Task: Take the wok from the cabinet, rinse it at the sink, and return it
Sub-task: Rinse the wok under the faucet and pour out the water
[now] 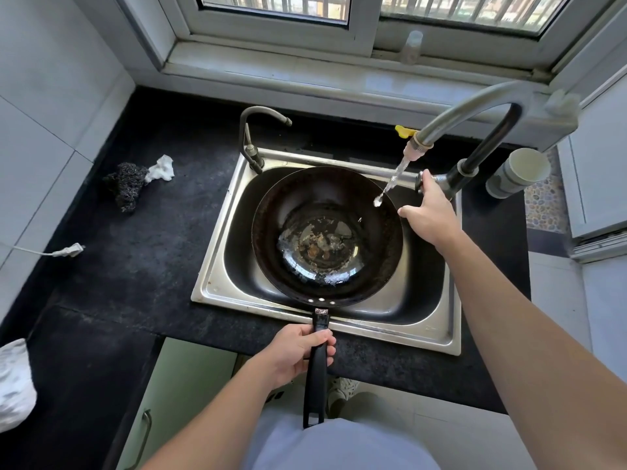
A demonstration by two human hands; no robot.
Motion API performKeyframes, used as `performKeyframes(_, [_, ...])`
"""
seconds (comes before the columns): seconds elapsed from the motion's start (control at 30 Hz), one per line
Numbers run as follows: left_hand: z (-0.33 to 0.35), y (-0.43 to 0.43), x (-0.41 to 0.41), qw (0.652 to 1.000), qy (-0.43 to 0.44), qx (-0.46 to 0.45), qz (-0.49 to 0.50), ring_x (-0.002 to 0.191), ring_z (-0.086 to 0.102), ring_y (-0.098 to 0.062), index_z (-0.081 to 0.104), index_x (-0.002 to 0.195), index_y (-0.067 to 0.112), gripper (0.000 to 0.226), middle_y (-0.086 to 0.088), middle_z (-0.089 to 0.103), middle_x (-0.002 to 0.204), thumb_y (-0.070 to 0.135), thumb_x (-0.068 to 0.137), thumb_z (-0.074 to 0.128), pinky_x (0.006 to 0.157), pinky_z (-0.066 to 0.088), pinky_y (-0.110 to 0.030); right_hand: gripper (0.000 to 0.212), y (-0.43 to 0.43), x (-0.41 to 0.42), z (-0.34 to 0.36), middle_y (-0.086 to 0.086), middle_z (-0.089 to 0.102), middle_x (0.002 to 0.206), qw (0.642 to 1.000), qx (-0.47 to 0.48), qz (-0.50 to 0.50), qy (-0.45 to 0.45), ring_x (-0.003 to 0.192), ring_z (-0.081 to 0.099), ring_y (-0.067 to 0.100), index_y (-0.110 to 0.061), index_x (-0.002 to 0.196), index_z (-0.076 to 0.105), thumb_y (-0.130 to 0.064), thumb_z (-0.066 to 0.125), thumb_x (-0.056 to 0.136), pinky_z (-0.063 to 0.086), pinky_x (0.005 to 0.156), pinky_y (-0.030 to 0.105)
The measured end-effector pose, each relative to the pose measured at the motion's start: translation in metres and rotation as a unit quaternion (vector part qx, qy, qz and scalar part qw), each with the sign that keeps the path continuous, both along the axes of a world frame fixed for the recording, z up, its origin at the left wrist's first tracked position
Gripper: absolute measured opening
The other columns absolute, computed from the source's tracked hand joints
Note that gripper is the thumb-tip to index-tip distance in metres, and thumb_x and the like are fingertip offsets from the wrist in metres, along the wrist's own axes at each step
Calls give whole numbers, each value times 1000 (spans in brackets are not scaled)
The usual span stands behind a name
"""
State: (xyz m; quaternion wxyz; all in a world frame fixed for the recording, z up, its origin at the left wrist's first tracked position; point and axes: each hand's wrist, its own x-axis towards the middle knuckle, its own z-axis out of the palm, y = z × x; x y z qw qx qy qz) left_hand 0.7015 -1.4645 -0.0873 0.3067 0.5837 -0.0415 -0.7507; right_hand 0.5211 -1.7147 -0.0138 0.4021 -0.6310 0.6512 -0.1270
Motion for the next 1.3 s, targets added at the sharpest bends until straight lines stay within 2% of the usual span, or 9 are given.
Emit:
performKeyframes(0.3, [3, -2, 0, 1000, 6, 1, -5, 81, 67, -23, 66, 107, -6, 24, -15, 69, 87, 13, 94, 65, 87, 58, -39, 78, 24, -12, -9, 9, 36, 161, 998, -18, -60, -27, 148, 34, 28, -15, 157, 27, -14, 66, 89, 31, 120, 44])
performKeyframes(0.43, [4, -1, 1, 1000, 9, 2, -7, 81, 67, -24, 66, 109, -7, 25, -15, 69, 89, 13, 94, 64, 88, 58, -39, 67, 87, -11, -15, 9, 53, 142, 991, -10, -113, -65, 124, 57, 22, -14, 153, 34, -10, 65, 94, 46, 106, 37])
performKeyframes(0.6, [2, -2, 4, 1000, 21, 4, -21, 79, 67, -24, 66, 102, -3, 19, -14, 69, 87, 14, 94, 65, 88, 59, -40, 34, 185, 8, -33, -2, 67, 99, 992, 29, -90, -87, 86, 65, 7, -17, 123, 56, -12, 68, 92, 53, 87, 32])
performKeyframes(0.77, [3, -5, 8, 999, 31, 11, -36, 82, 71, -23, 66, 111, -3, 23, -14, 72, 97, 13, 94, 64, 76, 60, -33, 23, 257, 22, -46, -1, 68, 82, 989, 97, -88, -74, 73, 62, 8, -24, 94, 58, -32, 78, 86, 47, 65, 14])
performKeyframes(0.93, [-2, -6, 9, 998, 43, 18, -37, 98, 71, -26, 67, 109, -3, 21, -16, 75, 103, 12, 94, 64, 99, 53, -46, 29, 276, 38, -51, -11, 62, 68, 969, 238, -35, -49, 61, 58, 3, -25, 79, 60, -50, 67, 90, 45, 58, 17])
performKeyframes(1.0, [-4, -7, 9, 998, 43, 22, -34, 99, 72, -25, 67, 107, -4, 20, -17, 75, 107, 10, 94, 64, 89, 58, -41, 25, 276, 49, -50, -10, 65, 68, 942, 305, -58, -131, 63, 62, 2, -20, 83, 66, -42, 63, 96, 51, 62, 19])
performKeyframes(1.07, [-2, -9, 10, 998, 39, 26, -52, 96, 74, -23, 67, 110, -5, 24, -18, 74, 109, 13, 95, 63, 72, 60, -34, 21, 273, 59, -50, 5, 70, 73, 887, 367, -136, -244, 68, 68, 17, -7, 94, 69, -26, 63, 98, 57, 69, 35])
performKeyframes(1.17, [3, -9, 12, 995, 21, 25, -97, 77, 74, -21, 69, 112, -2, 27, -15, 76, 106, 19, 96, 62, 47, 47, -28, 7, 268, 71, -52, 7, 61, 63, 824, 407, -244, -309, 52, 58, 19, -3, 92, 63, -8, 61, 96, 51, 53, 32])
performKeyframes(1.3, [-1, -10, 15, 993, 33, 20, -110, 72, 66, -26, 69, 112, -2, 29, -15, 74, 111, 20, 96, 63, 48, 47, -31, 14, 275, 84, -62, -1, 50, 53, 878, 324, -261, -237, 41, 43, 13, -10, 82, 57, -16, 58, 95, 38, 41, 25])
